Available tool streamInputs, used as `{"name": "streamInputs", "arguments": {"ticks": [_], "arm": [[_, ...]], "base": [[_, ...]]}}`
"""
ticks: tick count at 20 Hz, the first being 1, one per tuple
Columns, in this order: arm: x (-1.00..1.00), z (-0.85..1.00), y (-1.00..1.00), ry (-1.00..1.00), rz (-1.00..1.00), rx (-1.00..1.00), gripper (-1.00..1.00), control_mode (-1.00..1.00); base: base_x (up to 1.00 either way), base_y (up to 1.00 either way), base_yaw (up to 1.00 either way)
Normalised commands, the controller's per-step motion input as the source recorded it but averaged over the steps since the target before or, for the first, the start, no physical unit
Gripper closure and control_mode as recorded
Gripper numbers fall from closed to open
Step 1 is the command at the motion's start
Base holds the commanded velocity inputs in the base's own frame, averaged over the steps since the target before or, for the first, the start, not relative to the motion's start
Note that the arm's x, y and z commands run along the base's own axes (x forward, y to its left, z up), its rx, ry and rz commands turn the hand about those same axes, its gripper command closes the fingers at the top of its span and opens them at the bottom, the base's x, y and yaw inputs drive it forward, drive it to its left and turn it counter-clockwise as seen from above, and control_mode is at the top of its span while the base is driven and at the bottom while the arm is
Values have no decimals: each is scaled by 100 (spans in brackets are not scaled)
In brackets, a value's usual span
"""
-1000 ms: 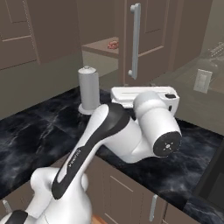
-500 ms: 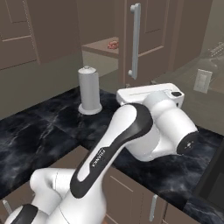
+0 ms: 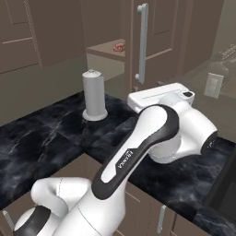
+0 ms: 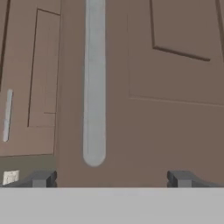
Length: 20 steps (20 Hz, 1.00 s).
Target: Pick up the bar soap and sponge from the sink, and place them back in the cabinet, and close the cabinet doors.
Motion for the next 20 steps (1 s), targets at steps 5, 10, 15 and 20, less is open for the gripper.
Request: {"name": "streamInputs", "arguments": {"ticks": [5,10,15,20], "arm": [[17,0,0,0,14,0,-100,-100],[18,0,0,0,12,0,-100,-100],[22,0,0,0,11,0,-100,-100],[25,0,0,0,12,0,-100,-100]], "base": [[0,0,0],[0,0,0],[0,0,0],[0,0,0]]}}
